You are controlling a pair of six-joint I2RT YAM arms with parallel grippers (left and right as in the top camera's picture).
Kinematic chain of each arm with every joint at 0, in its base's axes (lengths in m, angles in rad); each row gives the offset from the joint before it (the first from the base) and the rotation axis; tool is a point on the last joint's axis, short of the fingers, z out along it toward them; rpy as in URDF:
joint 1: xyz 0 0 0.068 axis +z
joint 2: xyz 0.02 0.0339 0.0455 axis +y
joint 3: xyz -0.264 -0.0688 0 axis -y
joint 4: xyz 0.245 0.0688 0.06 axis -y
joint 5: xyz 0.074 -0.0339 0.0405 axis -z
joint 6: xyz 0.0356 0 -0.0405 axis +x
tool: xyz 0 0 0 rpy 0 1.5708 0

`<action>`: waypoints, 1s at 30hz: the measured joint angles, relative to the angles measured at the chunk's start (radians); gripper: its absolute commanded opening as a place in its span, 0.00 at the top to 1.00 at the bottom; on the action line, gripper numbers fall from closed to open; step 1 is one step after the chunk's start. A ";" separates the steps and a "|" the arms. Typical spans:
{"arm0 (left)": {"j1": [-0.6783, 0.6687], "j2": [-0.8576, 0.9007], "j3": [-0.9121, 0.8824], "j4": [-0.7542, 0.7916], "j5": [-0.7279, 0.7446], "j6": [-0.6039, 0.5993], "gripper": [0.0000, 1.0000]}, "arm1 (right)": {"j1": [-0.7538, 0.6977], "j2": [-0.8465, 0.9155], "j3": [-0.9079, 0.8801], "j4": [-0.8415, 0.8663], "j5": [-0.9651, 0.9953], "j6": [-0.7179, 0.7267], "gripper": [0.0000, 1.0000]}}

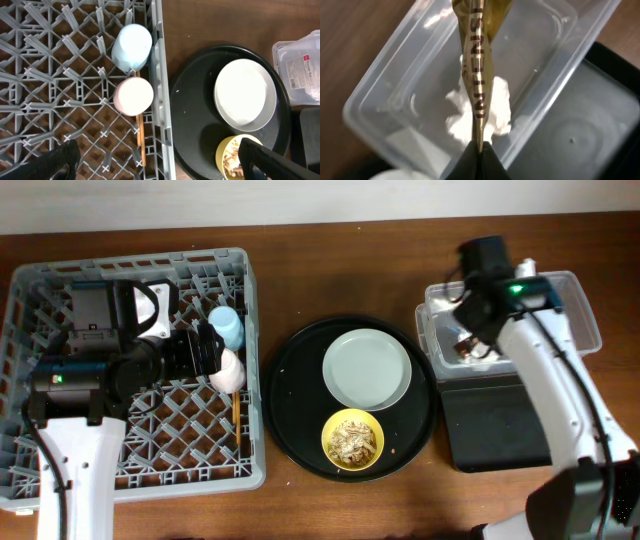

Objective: Sort waste into correct bins and load items into the dishwasher rack
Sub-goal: 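Carry the gold wrapper into the clear plastic bin, then reach the right gripper down and grasp the yellow bowl's rim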

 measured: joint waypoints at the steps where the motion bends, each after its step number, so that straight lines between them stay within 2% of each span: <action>1: 0.000 0.000 0.000 0.000 0.000 0.000 0.01 | -0.027 0.011 0.000 0.009 -0.018 -0.001 0.15; 2: 0.000 0.000 0.000 0.000 0.000 0.000 0.01 | -0.055 0.025 -0.001 0.018 -0.043 -0.006 0.01; 8: 0.000 0.000 0.000 0.000 0.000 0.000 0.01 | -0.114 0.063 -0.008 0.025 -0.097 -0.078 0.01; 11: 0.000 0.000 0.000 0.000 0.000 0.000 0.01 | -0.124 0.048 0.009 -0.061 -0.127 -0.171 0.00; 15: 0.000 0.000 0.000 0.000 0.000 0.000 0.01 | -0.089 -0.040 0.045 -0.165 -0.249 -0.368 0.00; 18: 0.000 0.000 0.000 0.000 0.000 0.000 0.01 | 0.031 -0.138 0.067 -0.232 -0.356 -0.512 0.10; 21: 0.000 0.000 0.000 0.000 0.000 0.000 0.01 | 0.204 -0.181 0.074 -0.289 -0.409 -0.576 0.16; 22: 0.000 0.000 0.000 0.000 0.000 0.000 0.01 | 0.246 -0.181 0.072 -0.292 -0.416 -0.587 0.26; 23: 0.000 0.000 0.000 0.000 0.000 0.000 0.01 | 0.329 -0.177 0.064 -0.286 -0.439 -0.600 0.30; 25: 0.000 0.000 0.000 0.002 0.000 0.000 0.01 | 0.497 -0.170 -0.008 -0.219 -0.437 -0.581 0.34; 30: 0.001 0.000 0.000 0.000 0.000 0.000 0.01 | 0.745 -0.127 -0.190 -0.089 -0.454 -0.523 0.36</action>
